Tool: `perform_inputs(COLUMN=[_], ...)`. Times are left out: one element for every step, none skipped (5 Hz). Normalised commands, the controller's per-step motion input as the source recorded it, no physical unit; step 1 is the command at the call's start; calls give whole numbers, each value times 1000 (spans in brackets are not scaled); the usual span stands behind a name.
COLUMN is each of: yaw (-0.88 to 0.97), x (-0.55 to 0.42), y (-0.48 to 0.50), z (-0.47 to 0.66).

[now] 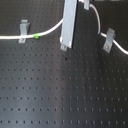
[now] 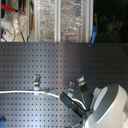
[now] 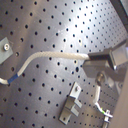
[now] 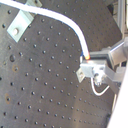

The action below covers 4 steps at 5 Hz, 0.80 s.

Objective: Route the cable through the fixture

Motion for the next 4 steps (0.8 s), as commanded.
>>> perform_inputs(yaw=[0, -166, -251, -331], x=[-8, -87, -344, -264], y=[-18, 37, 140, 80], z=[0, 176, 479, 211])
